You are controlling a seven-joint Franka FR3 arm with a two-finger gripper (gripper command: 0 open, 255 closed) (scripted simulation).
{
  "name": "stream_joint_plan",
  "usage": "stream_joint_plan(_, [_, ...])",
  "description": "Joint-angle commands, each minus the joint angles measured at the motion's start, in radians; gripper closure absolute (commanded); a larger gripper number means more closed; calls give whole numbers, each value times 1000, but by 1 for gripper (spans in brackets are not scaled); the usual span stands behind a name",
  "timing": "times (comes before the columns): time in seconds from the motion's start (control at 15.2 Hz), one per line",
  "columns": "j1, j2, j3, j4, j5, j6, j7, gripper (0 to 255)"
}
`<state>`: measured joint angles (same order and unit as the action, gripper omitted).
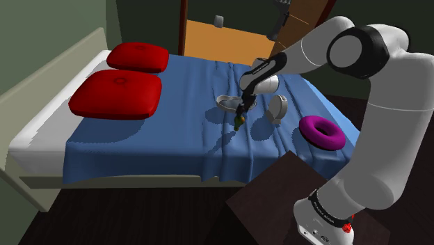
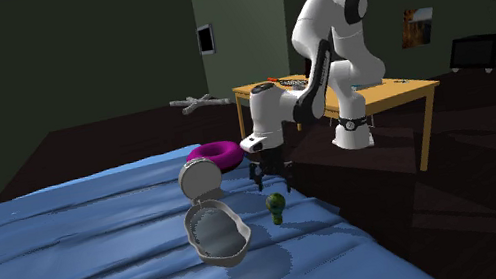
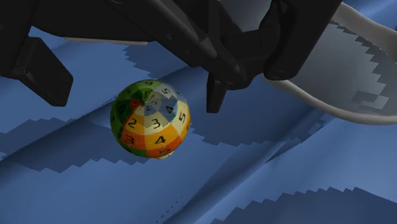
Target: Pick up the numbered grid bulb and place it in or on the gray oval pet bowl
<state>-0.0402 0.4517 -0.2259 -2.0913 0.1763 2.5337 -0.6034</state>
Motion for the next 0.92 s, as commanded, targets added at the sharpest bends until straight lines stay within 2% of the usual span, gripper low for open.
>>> stream_joint_plan(0.0, [-9, 34, 8, 17, 10, 14, -12, 0])
stream_joint_plan(0.4, [-23, 98, 26, 29, 32, 67, -27, 0])
stream_joint_plan(0.86, [-23, 98, 26, 29, 32, 67, -27, 0])
